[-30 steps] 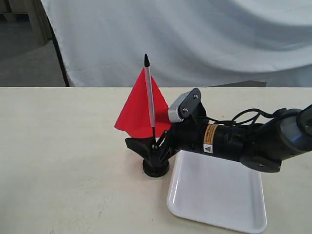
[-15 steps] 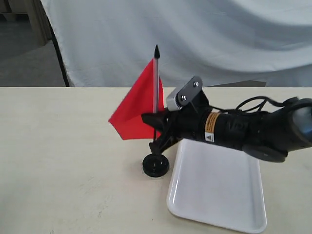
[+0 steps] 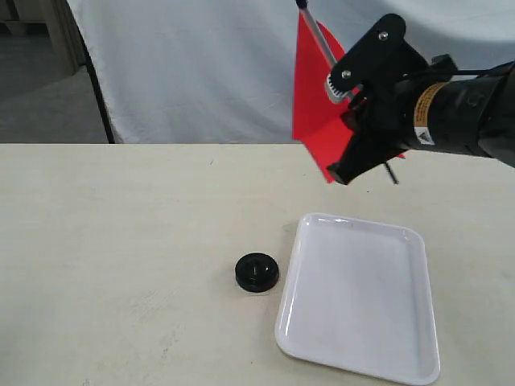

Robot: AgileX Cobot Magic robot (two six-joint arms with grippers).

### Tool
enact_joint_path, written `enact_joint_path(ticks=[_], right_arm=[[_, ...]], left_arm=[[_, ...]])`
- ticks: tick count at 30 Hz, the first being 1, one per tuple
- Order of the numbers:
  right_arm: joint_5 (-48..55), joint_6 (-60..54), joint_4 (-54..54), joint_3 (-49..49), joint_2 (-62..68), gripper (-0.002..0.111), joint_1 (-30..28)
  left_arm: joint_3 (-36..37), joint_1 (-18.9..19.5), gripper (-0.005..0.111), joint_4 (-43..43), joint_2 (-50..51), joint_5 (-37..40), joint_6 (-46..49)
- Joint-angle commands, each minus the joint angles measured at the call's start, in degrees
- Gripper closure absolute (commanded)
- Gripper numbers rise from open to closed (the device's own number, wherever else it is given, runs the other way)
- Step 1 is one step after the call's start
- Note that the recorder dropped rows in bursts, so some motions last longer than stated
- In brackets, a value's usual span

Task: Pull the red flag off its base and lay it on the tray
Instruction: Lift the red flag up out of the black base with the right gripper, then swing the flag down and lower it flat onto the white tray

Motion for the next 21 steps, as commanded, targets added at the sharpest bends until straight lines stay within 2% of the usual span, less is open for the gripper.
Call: enact_joint_path(ticks=[1,4,11,16,21], right_arm=[[18.37,-13.26,-5.53,-0.74,0.43,0.109,-0.07],[21.85,-18.54,-14.64,0.45,1.13,0.109,-0.07],[15.48,-23.83,-40.82,6.56,4.02,0.109,-1.38],[14.33,-28.83,-46.08,6.8,8.99,0.109,-3.66],[10.74,-34.4,-45.8,8.53,13.0,0.109,-1.57]], left_arm=[[0.13,-0.22,0.107,-0.01,-0.13,-0.06,0.18],[0.13,-0.22,0.107,-0.01,-0.13,-0.06,0.18],[0.13,-0.22,0.107,-0.01,-0.13,-0.06,0.18],[0.13,-0.22,0.107,-0.01,-0.13,-0.06,0.18],[0.13,-0.22,0.107,-0.01,-0.13,-0.06,0.18]])
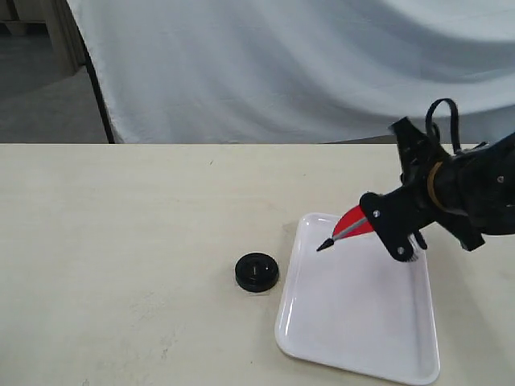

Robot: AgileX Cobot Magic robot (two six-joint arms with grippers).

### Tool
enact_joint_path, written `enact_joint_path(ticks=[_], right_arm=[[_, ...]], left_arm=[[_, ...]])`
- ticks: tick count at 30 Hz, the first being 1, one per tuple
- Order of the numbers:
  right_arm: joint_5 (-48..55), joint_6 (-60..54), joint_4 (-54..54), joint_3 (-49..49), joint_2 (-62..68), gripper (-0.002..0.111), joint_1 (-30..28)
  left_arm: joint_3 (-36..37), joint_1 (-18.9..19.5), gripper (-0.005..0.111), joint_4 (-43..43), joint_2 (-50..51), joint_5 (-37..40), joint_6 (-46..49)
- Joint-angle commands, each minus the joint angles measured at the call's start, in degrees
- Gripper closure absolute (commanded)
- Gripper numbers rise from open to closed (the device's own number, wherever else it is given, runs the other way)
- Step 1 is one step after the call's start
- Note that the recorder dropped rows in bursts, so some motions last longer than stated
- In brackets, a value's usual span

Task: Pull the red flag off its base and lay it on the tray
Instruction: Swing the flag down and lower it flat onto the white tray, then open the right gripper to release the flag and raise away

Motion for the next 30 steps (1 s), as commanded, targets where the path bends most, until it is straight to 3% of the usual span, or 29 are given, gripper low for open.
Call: enact_joint_path(ticks=[1,11,13,14,17,20,26,28,30], right_arm=[[-2.56,-4.11,-0.19,1.99,2.99,0.109,2.06],[-5.16,-1.94,5.04,3.32,7.82,0.108,4.66],[-5.16,-1.68,7.17,3.32,7.82,0.096,4.66],[-5.16,-1.68,7.79,3.32,7.82,0.084,4.66],[-5.16,-1.68,9.29,3.32,7.82,0.06,4.66],[-4.9,-1.68,10.98,3.32,7.37,0.049,4.66],[-1.19,3.77,11.26,3.36,4.03,0.052,4.92],[0.16,7.29,11.26,3.36,2.71,0.065,4.92],[1.9,11.33,11.15,3.22,1.5,0.093,4.77]], left_arm=[[0.13,-0.22,0.107,-0.01,-0.13,-0.06,0.18],[0.13,-0.22,0.107,-0.01,-0.13,-0.06,0.18],[0.13,-0.22,0.107,-0.01,-0.13,-0.06,0.18],[0.13,-0.22,0.107,-0.01,-0.13,-0.06,0.18],[0.13,-0.22,0.107,-0.01,-0.13,-0.06,0.18],[0.13,-0.22,0.107,-0.01,-0.13,-0.06,0.18],[0.13,-0.22,0.107,-0.01,-0.13,-0.06,0.18],[0.13,-0.22,0.107,-0.01,-0.13,-0.06,0.18],[0.13,-0.22,0.107,-0.01,-0.13,-0.06,0.18]])
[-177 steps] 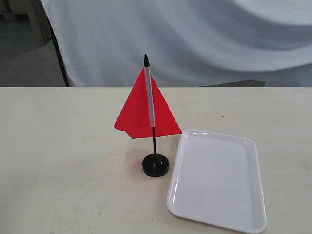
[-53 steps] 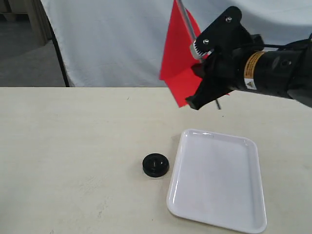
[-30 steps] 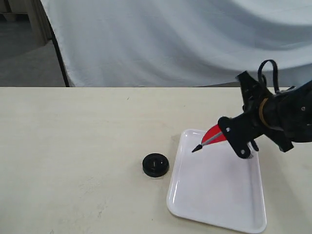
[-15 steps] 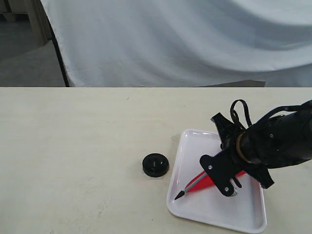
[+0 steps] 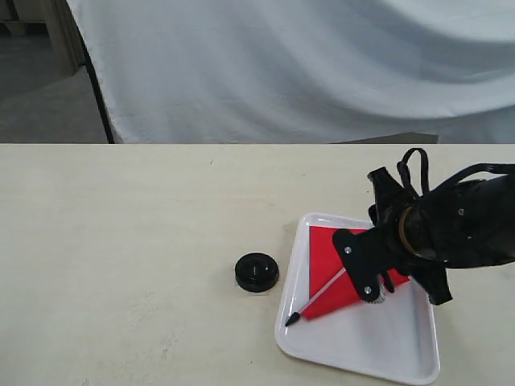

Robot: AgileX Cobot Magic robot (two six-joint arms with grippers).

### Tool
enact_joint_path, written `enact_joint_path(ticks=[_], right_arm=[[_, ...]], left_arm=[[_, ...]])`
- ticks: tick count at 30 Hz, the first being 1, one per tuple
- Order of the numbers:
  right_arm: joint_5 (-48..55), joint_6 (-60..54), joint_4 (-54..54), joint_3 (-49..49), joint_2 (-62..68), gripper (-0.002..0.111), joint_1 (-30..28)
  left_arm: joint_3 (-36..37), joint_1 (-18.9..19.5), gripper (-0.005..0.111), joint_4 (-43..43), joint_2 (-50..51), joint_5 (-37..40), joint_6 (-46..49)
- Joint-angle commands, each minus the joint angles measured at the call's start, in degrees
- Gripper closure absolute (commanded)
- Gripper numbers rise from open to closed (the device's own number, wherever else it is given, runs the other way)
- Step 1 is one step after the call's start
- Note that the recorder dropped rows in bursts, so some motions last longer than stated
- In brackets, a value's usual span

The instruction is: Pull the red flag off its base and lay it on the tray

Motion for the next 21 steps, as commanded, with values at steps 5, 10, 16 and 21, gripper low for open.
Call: enact_joint_path(ticks=[5,10,16,21], right_arm=[[10.54,28.96,9.47,-4.24,-4.14,0.109,-2.88],[12.92,20.25,38.91,-8.24,-6.01,0.109,-10.19],[16.77,10.88,67.42,-8.76,-11.03,0.109,-22.51],[16.41,9.93,78.16,-6.27,-18.27,0.109,-29.63]], left_arm=[[0.13,-0.22,0.107,-0.01,-0.13,-0.06,0.18],[0.13,-0.22,0.107,-0.01,-0.13,-0.06,0.18],[0.13,-0.22,0.107,-0.01,-0.13,-0.06,0.18],[0.13,-0.22,0.107,-0.01,-0.13,-0.06,0.18]])
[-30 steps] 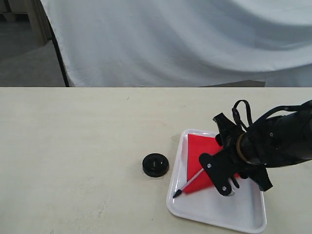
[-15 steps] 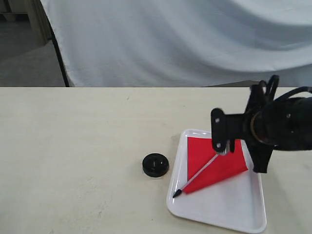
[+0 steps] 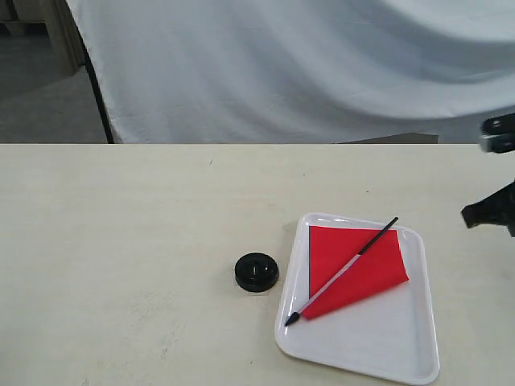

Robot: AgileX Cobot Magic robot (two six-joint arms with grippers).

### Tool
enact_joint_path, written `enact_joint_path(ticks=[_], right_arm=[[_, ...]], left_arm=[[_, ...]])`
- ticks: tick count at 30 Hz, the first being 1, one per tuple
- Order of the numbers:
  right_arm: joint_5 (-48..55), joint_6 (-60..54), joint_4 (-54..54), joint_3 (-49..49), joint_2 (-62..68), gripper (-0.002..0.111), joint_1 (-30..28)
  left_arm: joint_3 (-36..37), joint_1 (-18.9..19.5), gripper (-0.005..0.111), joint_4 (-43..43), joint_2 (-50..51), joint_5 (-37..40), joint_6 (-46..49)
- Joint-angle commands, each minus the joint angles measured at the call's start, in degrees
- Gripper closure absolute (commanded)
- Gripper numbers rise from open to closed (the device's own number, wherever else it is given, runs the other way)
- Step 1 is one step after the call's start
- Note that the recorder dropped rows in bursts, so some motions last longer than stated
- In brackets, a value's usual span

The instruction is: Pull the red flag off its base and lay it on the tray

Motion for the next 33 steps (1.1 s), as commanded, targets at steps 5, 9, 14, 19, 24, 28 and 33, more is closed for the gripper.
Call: enact_joint_path(ticks=[5,9,14,19,24,28,33], right_arm=[[-11.83,1.6,8.54,10.84,-17.83,0.109,-5.8],[-21.78,3.2,8.64,18.49,-28.14,0.109,-5.8],[-32.74,5.88,9.2,26.57,-40.31,0.109,-5.8],[-39.07,6.9,9.2,31.48,-50.63,0.109,-5.8],[-42.31,9.76,9.2,34.85,-61.42,0.109,-5.68],[-42.23,9.72,9.2,36.84,-70.59,0.109,-4.05],[-41.22,9.77,9.2,37.97,-79.64,0.109,-1.01]], left_arm=[[0.13,-0.22,0.107,-0.01,-0.13,-0.06,0.18],[0.13,-0.22,0.107,-0.01,-0.13,-0.06,0.18],[0.13,-0.22,0.107,-0.01,-0.13,-0.06,0.18],[0.13,-0.22,0.107,-0.01,-0.13,-0.06,0.18],[0.13,-0.22,0.107,-0.01,-0.13,-0.06,0.18],[0.13,-0.22,0.107,-0.01,-0.13,-0.06,0.18],[0.13,-0.22,0.107,-0.01,-0.13,-0.06,0.18]])
